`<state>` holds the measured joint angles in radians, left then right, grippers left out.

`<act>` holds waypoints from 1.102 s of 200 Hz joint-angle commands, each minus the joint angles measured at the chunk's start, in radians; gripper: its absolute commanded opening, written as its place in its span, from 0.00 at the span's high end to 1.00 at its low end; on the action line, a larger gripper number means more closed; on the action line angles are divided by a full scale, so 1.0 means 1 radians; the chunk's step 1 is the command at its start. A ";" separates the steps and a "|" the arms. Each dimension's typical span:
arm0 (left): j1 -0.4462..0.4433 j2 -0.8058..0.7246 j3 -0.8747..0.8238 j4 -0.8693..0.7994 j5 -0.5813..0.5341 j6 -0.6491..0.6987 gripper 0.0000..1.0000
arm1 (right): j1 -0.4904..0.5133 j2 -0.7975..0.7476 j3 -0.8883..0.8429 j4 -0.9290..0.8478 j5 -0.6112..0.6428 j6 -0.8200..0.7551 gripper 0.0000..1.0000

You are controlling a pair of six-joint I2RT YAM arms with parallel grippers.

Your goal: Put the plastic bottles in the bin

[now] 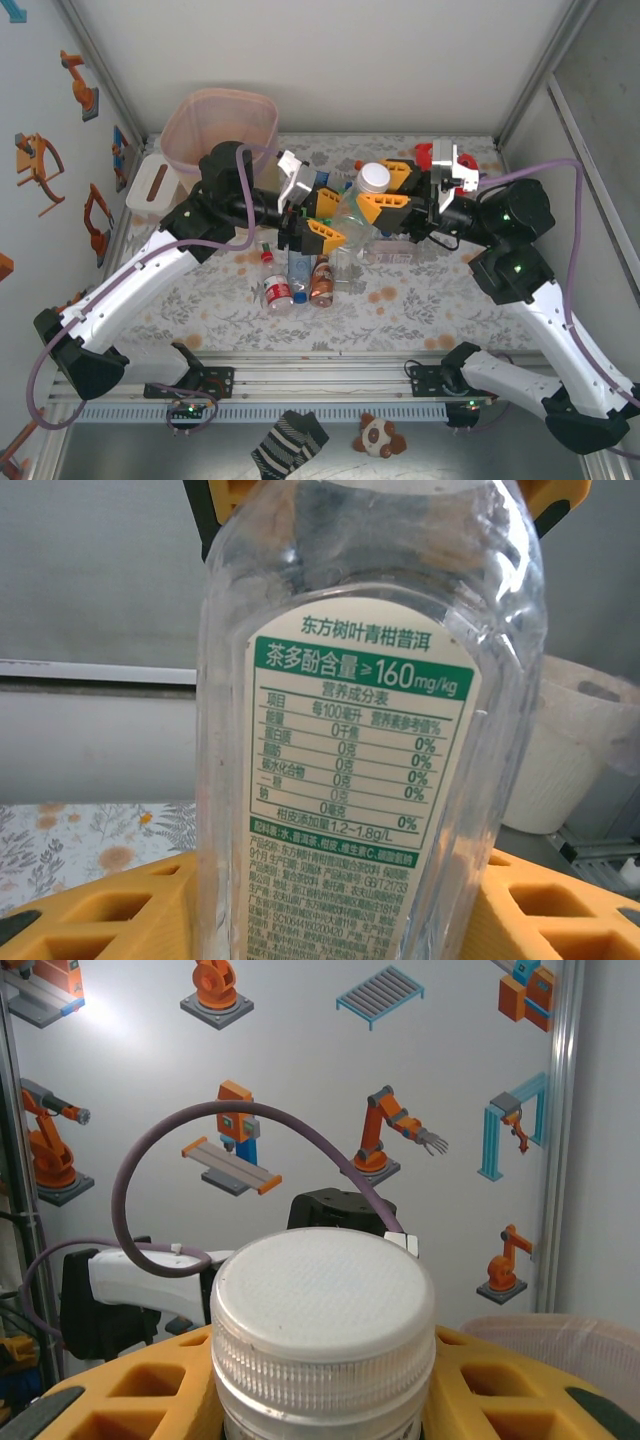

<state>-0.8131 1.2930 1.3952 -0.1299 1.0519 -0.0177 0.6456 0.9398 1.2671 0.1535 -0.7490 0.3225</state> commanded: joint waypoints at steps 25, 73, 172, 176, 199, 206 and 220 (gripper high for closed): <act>-0.018 -0.007 0.031 -0.037 0.035 0.031 0.51 | 0.008 -0.035 0.000 -0.020 0.042 -0.043 0.45; -0.018 -0.004 0.054 -0.075 0.011 0.052 0.51 | 0.009 -0.082 -0.025 -0.117 0.082 -0.072 0.35; -0.006 -0.003 0.103 -0.225 -0.161 0.121 0.57 | 0.009 -0.210 -0.097 -0.304 0.216 -0.114 0.34; -0.002 -0.004 0.102 -0.228 -0.170 0.125 0.57 | 0.009 -0.212 -0.099 -0.308 0.220 -0.113 0.34; 0.019 -0.024 0.102 -0.245 -0.226 0.128 0.57 | 0.009 -0.228 -0.109 -0.335 0.245 -0.115 0.34; 0.028 -0.030 0.100 -0.249 -0.246 0.128 0.57 | 0.009 -0.230 -0.112 -0.340 0.251 -0.114 0.34; 0.049 -0.045 0.101 -0.264 -0.301 0.127 0.58 | 0.009 -0.238 -0.116 -0.346 0.261 -0.114 0.34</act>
<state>-0.7952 1.2930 1.4719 -0.3599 0.8471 0.0834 0.6495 0.7158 1.1637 -0.1711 -0.5289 0.2222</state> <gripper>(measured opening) 0.532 0.662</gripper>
